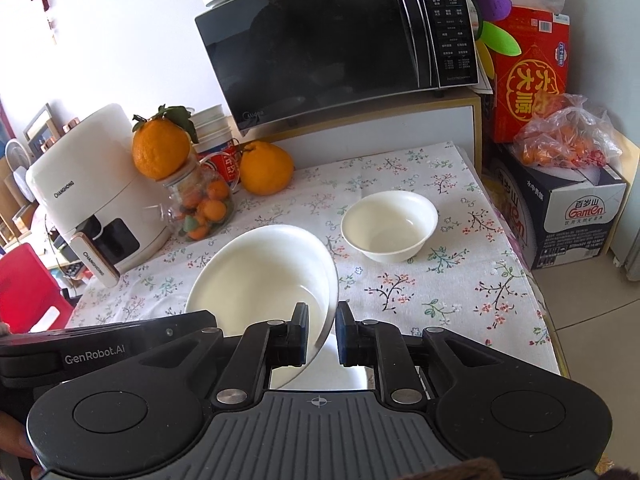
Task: Organize plates and bowls
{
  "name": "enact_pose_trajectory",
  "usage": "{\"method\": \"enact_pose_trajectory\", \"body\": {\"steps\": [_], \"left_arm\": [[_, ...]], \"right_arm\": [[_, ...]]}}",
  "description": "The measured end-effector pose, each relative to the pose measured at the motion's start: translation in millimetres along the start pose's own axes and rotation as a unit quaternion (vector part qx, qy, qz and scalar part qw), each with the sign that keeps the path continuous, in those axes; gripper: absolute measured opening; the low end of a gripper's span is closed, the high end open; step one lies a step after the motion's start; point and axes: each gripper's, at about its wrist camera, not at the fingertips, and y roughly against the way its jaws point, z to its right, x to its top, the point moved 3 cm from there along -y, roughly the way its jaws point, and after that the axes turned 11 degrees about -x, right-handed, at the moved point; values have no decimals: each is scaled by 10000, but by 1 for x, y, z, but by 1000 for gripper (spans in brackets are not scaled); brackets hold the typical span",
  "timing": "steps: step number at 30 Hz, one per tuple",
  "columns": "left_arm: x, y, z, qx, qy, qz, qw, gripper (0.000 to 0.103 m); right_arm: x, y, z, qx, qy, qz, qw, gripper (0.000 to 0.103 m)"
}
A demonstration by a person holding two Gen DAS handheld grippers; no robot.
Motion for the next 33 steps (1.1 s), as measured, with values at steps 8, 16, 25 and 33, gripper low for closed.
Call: {"method": "enact_pose_trajectory", "body": {"steps": [8,16,25,33], "left_arm": [[-14,-1,2,66,-149,-257,9995,8],[-25,-10,5,331,-428,-539,9971,9],[-29,-20,2,580,-596,-759,9936,10],[-28,-21,-5,719,-492,-828,9928,11]], "right_arm": [[-18,3,0,-79,15,-160,9998,16],[-31,-10,2,-167,53,-521,9985,16],[-36,-18,6,-179,-40,-790,9967,16],[-35,-21,15,-252,-226,-886,9955,20]]}}
